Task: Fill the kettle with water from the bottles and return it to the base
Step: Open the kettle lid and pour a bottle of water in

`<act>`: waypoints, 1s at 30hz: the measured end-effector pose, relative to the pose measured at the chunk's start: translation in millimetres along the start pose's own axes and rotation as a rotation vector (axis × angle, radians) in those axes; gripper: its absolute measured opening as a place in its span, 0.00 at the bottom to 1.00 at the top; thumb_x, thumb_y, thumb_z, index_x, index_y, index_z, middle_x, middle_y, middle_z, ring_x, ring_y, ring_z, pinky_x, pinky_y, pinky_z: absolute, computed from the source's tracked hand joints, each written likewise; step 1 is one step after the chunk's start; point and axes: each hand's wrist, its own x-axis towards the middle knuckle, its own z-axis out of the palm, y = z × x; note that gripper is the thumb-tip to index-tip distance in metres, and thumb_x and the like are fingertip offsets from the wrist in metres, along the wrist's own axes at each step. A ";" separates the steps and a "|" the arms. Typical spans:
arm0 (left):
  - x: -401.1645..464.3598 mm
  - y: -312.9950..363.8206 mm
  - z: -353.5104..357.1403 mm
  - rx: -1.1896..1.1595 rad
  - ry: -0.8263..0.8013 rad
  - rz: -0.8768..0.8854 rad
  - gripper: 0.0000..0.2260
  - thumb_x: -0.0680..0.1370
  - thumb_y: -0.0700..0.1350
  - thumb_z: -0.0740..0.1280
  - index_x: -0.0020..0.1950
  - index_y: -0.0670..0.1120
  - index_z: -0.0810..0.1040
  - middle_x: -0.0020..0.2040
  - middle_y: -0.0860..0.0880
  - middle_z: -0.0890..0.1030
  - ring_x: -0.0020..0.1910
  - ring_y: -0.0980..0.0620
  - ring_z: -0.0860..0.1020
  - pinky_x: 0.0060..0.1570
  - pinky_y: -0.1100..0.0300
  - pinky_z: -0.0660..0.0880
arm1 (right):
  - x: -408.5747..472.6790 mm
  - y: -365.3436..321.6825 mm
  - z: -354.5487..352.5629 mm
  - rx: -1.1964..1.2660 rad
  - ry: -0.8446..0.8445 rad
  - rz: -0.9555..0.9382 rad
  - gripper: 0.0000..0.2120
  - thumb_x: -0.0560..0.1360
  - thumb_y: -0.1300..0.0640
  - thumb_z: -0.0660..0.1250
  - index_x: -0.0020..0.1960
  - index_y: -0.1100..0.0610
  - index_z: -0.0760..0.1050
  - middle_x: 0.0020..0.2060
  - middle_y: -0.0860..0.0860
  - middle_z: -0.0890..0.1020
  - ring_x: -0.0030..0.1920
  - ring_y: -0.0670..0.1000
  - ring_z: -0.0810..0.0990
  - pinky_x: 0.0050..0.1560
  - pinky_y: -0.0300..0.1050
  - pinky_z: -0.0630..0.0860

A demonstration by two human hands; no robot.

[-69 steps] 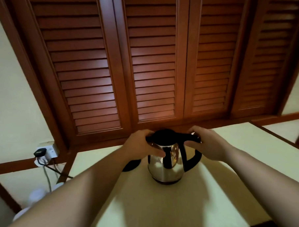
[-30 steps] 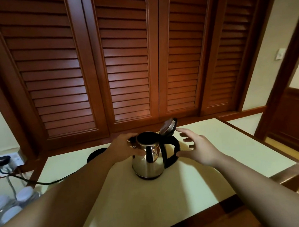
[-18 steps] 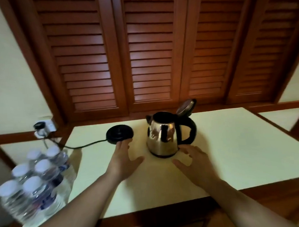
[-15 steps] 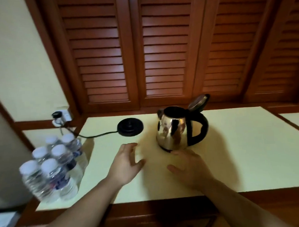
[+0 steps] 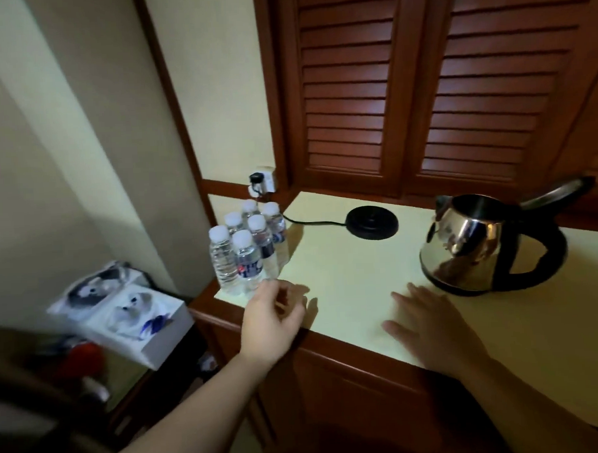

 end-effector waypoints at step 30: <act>34.8 44.8 76.1 -0.459 -0.399 -0.122 0.24 0.66 0.52 0.83 0.58 0.51 0.81 0.50 0.52 0.87 0.50 0.51 0.85 0.53 0.58 0.81 | 23.4 -45.0 -101.5 0.494 0.351 0.015 0.20 0.66 0.32 0.68 0.48 0.45 0.77 0.36 0.44 0.81 0.39 0.46 0.81 0.45 0.50 0.82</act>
